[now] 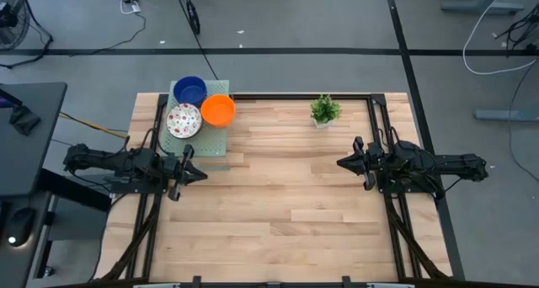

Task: Pick & Place Mini bowls
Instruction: Return to Home Position

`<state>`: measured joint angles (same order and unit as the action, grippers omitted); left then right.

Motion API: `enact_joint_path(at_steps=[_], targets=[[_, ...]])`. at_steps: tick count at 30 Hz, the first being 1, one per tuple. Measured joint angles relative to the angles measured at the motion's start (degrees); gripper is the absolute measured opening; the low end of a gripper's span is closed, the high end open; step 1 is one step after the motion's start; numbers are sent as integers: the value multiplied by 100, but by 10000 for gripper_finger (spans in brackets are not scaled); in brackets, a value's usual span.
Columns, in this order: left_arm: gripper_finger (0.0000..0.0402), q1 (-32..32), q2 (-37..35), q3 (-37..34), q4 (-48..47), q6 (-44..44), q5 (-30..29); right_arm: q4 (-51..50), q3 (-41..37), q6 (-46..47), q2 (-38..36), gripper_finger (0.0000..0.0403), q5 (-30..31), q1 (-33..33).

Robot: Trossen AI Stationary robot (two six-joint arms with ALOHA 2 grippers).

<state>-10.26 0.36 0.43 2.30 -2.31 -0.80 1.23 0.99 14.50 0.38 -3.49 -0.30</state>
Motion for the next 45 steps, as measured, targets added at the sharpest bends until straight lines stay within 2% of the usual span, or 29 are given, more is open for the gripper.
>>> enact_joint_path(at_steps=[11,14,21,33,38,45], targets=[[28,38,-11,0,-28,106,9,0,0,0,2,23,0,2],[28,477,-31,0,-43,306,211,-1,0,-1,2,23,0,2],[28,1090,-31,0,-65,-65,448,0,0,-1,4,23,0,2],[28,1272,-2,0,-18,-348,425,0,0,-2,4,23,0,2],[28,1257,2,2,-66,-756,412,0,0,-1,4,23,0,2],[28,1257,17,-3,337,-431,405,0,0,-2,4,23,0,2]])
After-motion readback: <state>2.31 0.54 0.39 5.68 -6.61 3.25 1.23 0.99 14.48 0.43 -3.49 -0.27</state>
